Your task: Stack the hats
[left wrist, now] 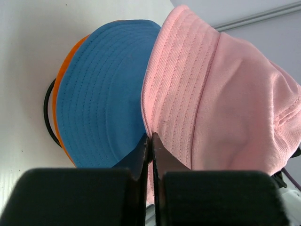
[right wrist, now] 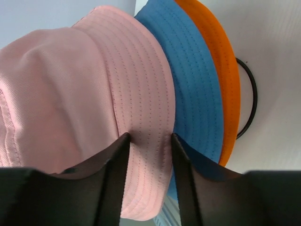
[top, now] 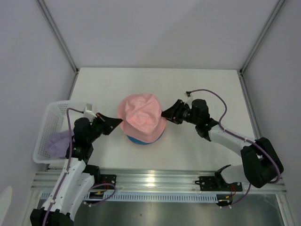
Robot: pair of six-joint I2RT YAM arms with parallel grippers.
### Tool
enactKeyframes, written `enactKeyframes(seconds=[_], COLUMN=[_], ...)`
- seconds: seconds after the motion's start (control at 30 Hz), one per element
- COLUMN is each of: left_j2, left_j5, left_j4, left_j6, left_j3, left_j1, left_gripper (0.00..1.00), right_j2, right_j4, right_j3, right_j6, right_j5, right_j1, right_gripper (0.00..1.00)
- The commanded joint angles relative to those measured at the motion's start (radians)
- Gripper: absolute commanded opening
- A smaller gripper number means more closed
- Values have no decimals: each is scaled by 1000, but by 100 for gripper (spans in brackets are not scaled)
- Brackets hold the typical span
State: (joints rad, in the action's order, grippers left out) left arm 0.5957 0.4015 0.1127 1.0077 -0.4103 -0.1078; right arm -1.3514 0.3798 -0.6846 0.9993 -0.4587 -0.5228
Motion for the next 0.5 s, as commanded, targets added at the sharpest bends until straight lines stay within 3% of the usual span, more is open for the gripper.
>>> enactKeyframes(seconds=[0.0, 0.13, 0.17, 0.3, 0.47], left_j2=[9, 1, 4, 53, 157], left_j5=[8, -90, -102, -128, -127], left_j4=[-50, 82, 102, 180, 190], left_j6=[16, 8, 8, 6, -4], left_j3=[7, 2, 1, 5, 8], left_j1=[8, 8, 8, 8, 5], left_gripper=[1, 1, 1, 1, 1], right_j2=[-9, -3, 3, 3, -21], right_j4=[42, 11, -19, -117, -212], right_j3=[3, -3, -4, -32, -59], right_j6=[5, -5, -8, -50, -97], right_j5=[15, 41, 52, 110, 143], right_j1=[-6, -6, -6, -6, -6], right_gripper=[42, 28, 19, 0, 0])
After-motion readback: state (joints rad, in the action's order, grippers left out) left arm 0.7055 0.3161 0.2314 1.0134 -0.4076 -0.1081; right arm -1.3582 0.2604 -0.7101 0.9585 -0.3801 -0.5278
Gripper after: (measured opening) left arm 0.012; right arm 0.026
